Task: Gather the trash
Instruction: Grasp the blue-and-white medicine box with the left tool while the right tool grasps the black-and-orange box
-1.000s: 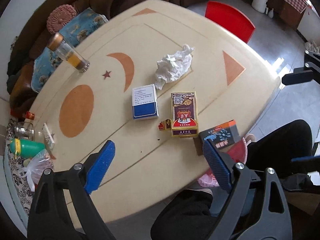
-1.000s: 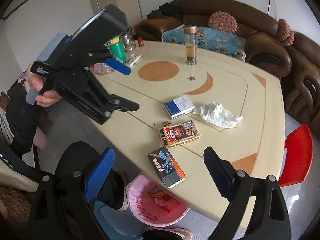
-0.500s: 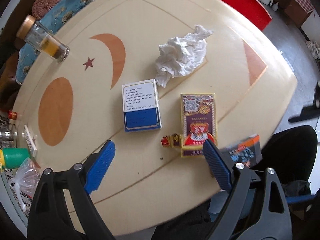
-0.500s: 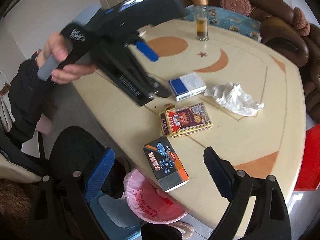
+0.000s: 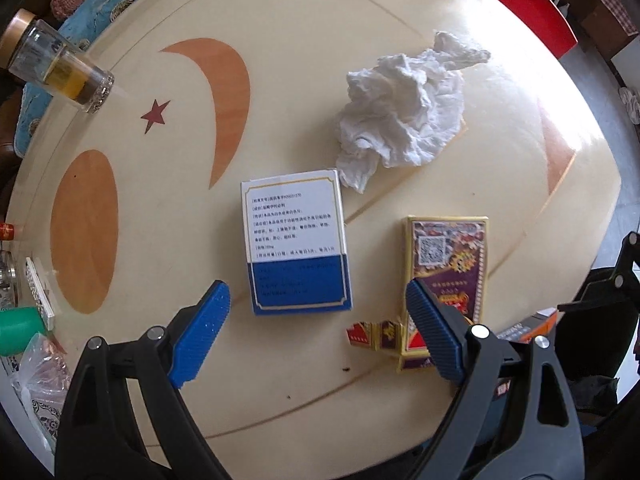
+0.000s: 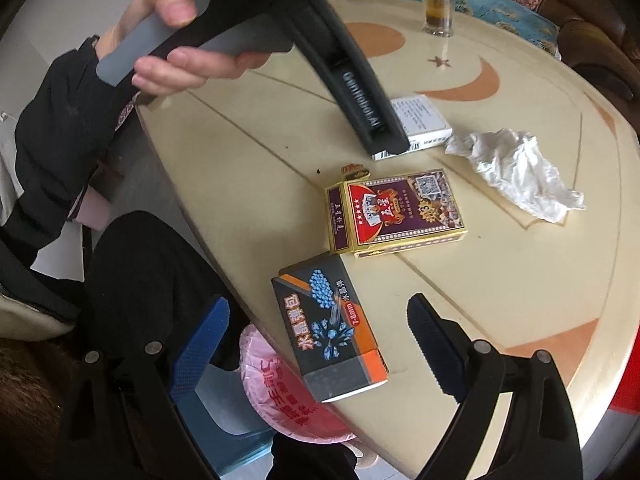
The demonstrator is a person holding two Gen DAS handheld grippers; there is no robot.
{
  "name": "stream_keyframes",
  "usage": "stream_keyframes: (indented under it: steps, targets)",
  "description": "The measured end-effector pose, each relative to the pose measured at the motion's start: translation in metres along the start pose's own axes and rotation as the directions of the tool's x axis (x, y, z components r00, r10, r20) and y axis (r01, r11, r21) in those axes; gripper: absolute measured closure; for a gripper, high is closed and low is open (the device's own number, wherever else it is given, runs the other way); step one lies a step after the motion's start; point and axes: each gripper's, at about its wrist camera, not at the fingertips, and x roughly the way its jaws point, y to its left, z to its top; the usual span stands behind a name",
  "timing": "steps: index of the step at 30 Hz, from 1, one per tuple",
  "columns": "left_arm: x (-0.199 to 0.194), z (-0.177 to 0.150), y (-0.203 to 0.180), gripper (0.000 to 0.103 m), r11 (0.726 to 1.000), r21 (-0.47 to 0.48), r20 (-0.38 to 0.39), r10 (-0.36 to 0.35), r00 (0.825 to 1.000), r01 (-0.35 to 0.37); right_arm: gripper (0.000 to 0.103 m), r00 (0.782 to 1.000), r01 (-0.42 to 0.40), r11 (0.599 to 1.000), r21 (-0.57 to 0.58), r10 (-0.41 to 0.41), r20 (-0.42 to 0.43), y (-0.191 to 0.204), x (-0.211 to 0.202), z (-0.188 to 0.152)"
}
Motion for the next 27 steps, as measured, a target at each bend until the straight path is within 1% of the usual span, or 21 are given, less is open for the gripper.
stream_keyframes:
  steps: [10,16,21,27]
  targets:
    - [0.024,0.006,0.012,0.016,1.000,-0.004,-0.031,-0.027,0.999,0.027,0.014,0.997,-0.005,0.999,-0.035,0.003,-0.071,-0.003,0.024,-0.002]
    - [0.039,0.007,0.020,0.016,0.999,0.002,-0.049,-0.040,0.998,0.040,0.014,0.994,0.008,0.998,-0.065,-0.015,-0.107,-0.003,0.040,-0.004]
    - [0.054,0.009,0.032,0.016,0.998,-0.015,-0.064,-0.057,0.996,0.056,0.014,0.992,0.047,0.994,-0.099,-0.058,-0.110,-0.002,0.048,-0.007]
    - [0.067,0.008,0.047,0.016,0.996,-0.042,-0.079,-0.079,0.994,0.076,0.015,0.991,0.083,0.991,-0.104,-0.093,-0.099,-0.004,0.055,-0.008]
